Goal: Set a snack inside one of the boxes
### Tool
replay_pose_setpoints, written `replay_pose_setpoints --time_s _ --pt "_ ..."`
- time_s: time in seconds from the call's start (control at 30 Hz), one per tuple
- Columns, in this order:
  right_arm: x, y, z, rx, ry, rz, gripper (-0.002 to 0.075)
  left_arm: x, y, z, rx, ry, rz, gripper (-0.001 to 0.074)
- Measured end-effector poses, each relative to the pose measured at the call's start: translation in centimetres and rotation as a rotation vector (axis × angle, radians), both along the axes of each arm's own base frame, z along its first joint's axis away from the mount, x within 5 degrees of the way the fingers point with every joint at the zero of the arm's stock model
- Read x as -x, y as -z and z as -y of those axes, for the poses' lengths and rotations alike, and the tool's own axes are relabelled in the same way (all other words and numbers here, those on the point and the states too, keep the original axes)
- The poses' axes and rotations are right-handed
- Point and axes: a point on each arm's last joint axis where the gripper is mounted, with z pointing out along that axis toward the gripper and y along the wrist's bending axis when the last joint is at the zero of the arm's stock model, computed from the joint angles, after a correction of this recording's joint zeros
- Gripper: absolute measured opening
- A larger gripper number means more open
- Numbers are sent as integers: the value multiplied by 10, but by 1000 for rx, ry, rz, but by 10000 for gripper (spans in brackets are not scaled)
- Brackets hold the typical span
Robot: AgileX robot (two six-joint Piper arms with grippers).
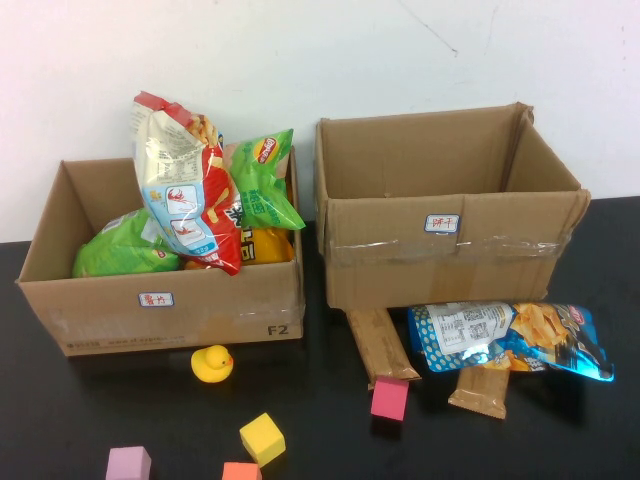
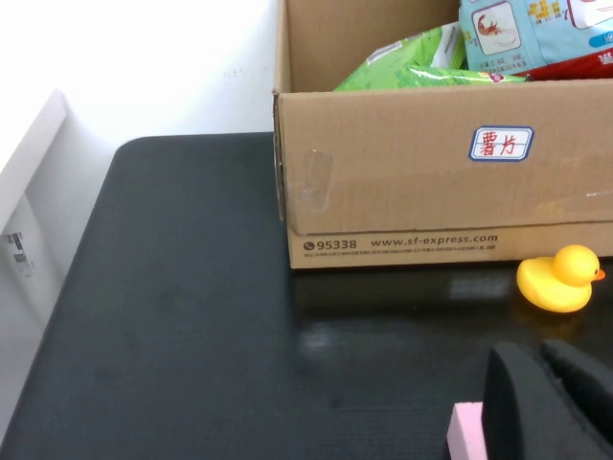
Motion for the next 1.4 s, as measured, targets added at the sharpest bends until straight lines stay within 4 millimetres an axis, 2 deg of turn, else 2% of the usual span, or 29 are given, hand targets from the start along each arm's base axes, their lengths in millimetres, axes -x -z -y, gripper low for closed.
replay_pose_setpoints --time_s 0.1,0.27,0.53,0.77,0.87,1.0,1.2,1.4 --pt "22 23 8 -19 31 68 1 0 0 0 0 0 0 -3" --pt "35 51 14 -14 69 114 1 0 0 0 0 0 0 -3" --pt "28 79 17 -2 120 87 1 0 0 0 0 0 0 -3" --pt "18 139 34 -165 374 -116 1 0 0 0 0 0 0 -3" --pt "18 156 43 -185 494 -163 1 0 0 0 0 0 0 -3" --pt "22 169 48 -176 566 -161 0 0 0 0 0 0 0 -3" --pt "32 176 49 -217 589 -159 0 0 0 0 2 0 0 -3" --pt "38 188 49 -224 612 -290 0 0 0 0 2 0 0 -3"
